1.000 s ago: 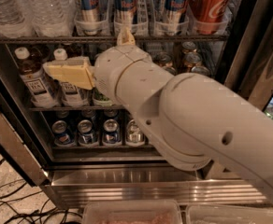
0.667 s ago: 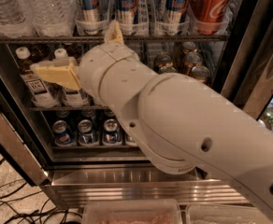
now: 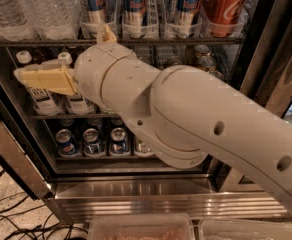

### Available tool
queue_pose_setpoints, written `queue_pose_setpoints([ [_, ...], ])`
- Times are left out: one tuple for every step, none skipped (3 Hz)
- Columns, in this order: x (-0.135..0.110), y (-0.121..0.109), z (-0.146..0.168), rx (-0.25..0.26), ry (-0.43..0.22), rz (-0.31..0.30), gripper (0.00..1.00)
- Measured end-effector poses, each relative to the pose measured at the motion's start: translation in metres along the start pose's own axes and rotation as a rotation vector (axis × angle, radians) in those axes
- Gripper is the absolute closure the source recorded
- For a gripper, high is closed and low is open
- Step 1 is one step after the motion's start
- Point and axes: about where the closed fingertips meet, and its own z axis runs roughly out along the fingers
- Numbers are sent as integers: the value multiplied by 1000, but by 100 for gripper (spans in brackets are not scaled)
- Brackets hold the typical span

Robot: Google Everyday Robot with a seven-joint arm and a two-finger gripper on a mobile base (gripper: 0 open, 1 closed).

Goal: Pick water bottle from top shelf of fridge

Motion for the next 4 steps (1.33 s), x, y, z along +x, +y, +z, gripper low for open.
queue_pose_setpoints([
  [-5, 21, 7, -74, -27, 27, 0],
  [-8, 26, 6, -72, -37, 18, 0],
  [-13, 29, 6, -57, -51, 4, 0],
  [-19, 27, 8, -30, -70, -2, 0],
])
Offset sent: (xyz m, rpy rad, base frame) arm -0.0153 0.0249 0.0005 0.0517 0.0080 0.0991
